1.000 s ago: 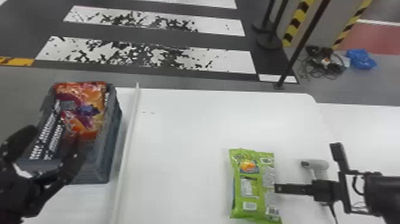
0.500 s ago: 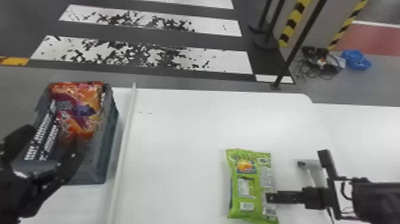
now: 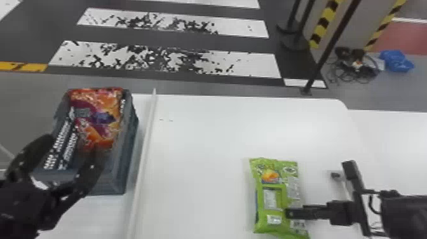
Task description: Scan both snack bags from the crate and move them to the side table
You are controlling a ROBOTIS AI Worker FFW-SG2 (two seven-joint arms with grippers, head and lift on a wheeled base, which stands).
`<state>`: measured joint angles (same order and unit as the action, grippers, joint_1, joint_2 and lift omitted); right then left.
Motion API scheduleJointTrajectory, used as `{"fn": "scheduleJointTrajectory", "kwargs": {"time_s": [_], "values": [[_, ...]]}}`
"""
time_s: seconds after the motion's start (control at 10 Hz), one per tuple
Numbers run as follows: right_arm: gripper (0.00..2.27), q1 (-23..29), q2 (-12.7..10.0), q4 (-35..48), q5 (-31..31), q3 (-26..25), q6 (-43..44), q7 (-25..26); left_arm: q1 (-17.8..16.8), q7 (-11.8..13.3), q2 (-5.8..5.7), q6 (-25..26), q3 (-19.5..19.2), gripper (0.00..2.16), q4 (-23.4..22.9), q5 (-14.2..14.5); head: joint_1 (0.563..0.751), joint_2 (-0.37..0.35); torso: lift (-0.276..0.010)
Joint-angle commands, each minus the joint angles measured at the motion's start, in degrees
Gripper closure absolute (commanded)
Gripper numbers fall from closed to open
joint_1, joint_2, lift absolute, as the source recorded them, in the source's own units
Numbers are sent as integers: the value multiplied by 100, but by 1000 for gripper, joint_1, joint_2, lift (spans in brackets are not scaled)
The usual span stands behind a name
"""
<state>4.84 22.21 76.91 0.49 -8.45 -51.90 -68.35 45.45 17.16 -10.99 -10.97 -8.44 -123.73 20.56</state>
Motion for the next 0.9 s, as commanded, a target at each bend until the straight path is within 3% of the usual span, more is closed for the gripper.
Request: {"fn": "scheduleJointTrajectory", "kwargs": {"time_s": [0.0,0.1,0.3,0.8], "values": [[1764,-10,2,-89,21,-17,448,-3,-9,-2,0,-14,0,76,24,0,695,-85,-29],[1892,34,20,-71,21,-52,553,-29,-18,-2,0,4,0,76,42,0,695,-86,-29],[1895,140,20,158,-49,-254,518,-99,-36,7,0,-14,9,76,51,0,695,-91,-29],[1895,518,46,1819,-893,-1511,-1345,-249,-71,-54,0,-14,44,76,51,-17,695,-117,-29]]}}
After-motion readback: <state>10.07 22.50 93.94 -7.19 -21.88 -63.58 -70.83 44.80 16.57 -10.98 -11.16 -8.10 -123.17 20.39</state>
